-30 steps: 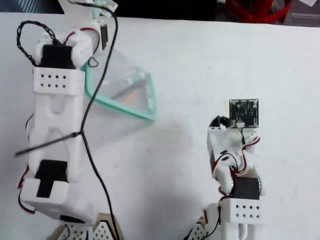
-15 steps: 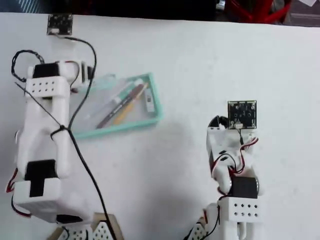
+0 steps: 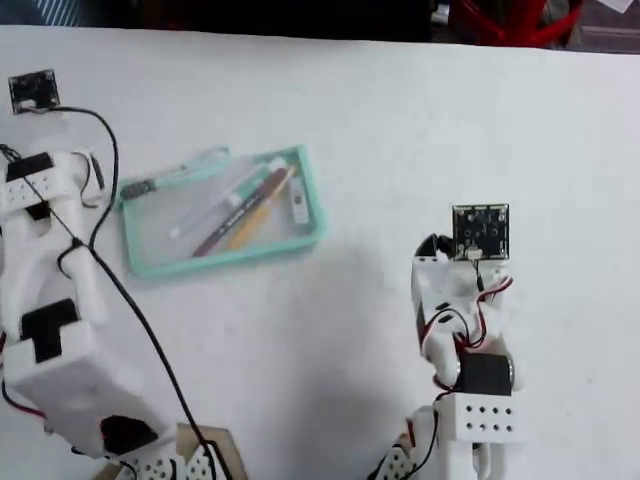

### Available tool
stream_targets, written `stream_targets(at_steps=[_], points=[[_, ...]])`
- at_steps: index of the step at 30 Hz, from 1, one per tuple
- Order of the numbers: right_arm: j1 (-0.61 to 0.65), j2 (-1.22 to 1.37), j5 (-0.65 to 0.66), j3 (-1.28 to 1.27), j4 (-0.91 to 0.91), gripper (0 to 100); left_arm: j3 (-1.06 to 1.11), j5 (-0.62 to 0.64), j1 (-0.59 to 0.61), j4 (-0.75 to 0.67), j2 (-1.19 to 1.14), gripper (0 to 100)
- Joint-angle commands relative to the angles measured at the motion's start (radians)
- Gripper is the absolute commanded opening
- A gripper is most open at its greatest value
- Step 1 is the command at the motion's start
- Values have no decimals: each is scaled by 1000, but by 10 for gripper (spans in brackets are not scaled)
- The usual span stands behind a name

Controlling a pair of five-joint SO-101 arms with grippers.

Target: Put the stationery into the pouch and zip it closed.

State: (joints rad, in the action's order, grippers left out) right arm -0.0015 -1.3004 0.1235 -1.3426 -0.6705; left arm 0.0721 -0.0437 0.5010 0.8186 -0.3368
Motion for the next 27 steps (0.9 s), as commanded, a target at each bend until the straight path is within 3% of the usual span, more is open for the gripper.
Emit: stream_targets(at_steps=[1,4,8,13,27], points=[[-7,-12,-3,0,31,18,-149,98,10,-68,-136,37],[-7,-12,-3,-2,31,18,-299,155,-16,20,-275,38],[-7,-12,-3,-3,31,18,-499,74,-87,241,-426,34],[-7,-12,-3,-3,33,18,-792,3,-151,393,-573,34],[-15,-12,-3,-6,53,18,-1326,-66,-590,922,-855,34]])
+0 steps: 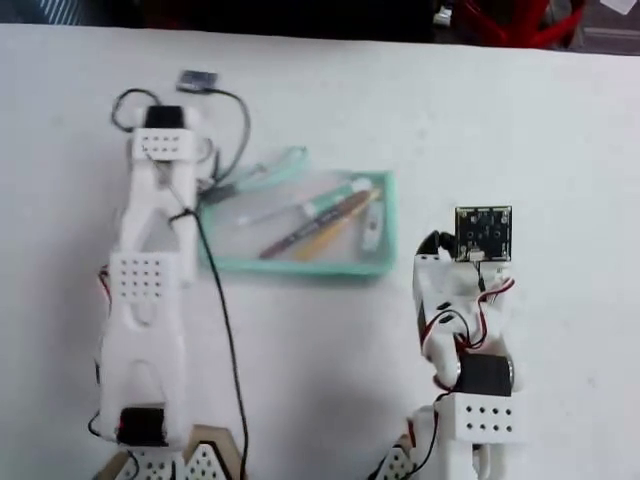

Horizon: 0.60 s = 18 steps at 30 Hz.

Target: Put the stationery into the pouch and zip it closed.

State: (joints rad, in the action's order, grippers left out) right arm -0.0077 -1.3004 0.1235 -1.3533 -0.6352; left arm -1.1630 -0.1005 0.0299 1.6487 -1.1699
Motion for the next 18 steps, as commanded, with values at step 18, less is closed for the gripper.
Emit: stream_targets(at_steps=[18], points=[[-1,-4,-2,-46,116,18,-491,-8,274,143,59,34]])
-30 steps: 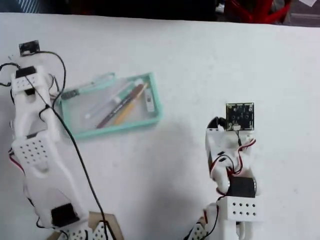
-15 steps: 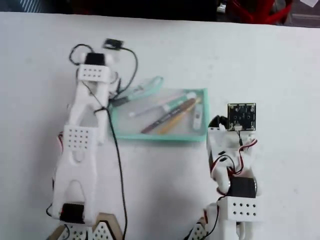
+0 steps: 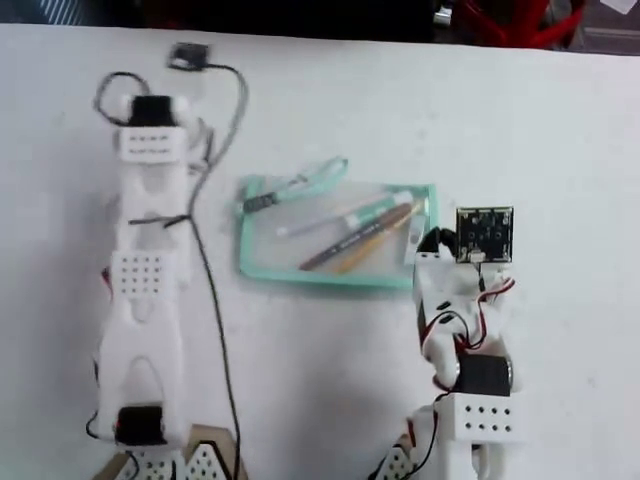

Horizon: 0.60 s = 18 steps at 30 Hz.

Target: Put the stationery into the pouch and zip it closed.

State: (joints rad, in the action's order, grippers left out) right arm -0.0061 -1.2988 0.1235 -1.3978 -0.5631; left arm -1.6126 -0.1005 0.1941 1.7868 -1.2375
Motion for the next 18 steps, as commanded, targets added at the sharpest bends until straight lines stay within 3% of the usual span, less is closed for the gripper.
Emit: stream_targets(at_steps=[1,6,10,14,18], points=[[-2,-4,-2,-2,45,18,-29,-8,145,5,180,34],[1,-4,-2,-5,45,18,135,-8,274,6,593,36],[54,-4,12,-25,50,18,548,-12,303,5,1059,37],[136,-5,117,-38,50,18,1054,-26,165,-26,1567,38],[165,-13,118,-3,33,18,1501,-112,-18,-330,1994,38]])
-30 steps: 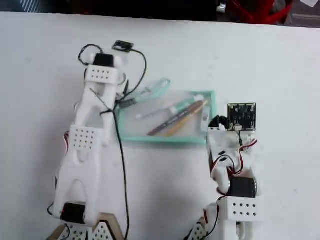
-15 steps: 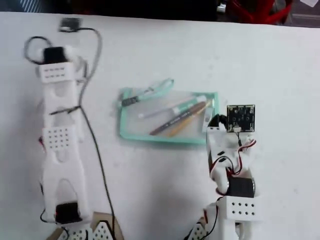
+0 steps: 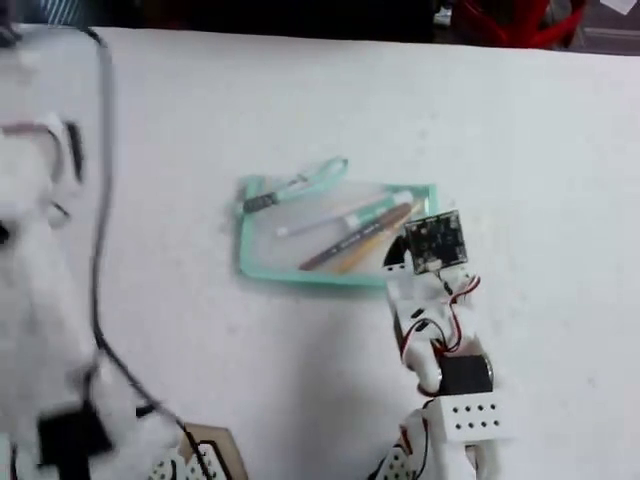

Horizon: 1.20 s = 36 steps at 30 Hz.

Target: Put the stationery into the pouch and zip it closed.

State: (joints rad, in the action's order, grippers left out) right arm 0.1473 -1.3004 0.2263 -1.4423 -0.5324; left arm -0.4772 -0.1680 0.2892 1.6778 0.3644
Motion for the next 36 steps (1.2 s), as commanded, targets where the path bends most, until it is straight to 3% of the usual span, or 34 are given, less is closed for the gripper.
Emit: stream_targets(at_steps=[1,7,12,18,25,29,33,36], points=[[12,-12,17,63,-19,18,473,-51,-134,-336,486,38],[12,-12,20,316,-266,18,984,-3,-228,-861,929,40],[19,-8,15,655,-432,18,1053,18,-294,-1039,1059,40],[19,-4,14,1099,-572,18,878,11,-285,-1030,1066,40],[12,-2,14,1646,-690,18,535,12,-285,-904,1059,40],[10,-10,12,1837,-708,18,341,14,-285,-792,1067,40],[10,-10,6,2010,-835,18,115,17,-275,-647,1067,40],[8,-12,-87,2136,-928,18,-46,17,-171,-534,1067,40]])
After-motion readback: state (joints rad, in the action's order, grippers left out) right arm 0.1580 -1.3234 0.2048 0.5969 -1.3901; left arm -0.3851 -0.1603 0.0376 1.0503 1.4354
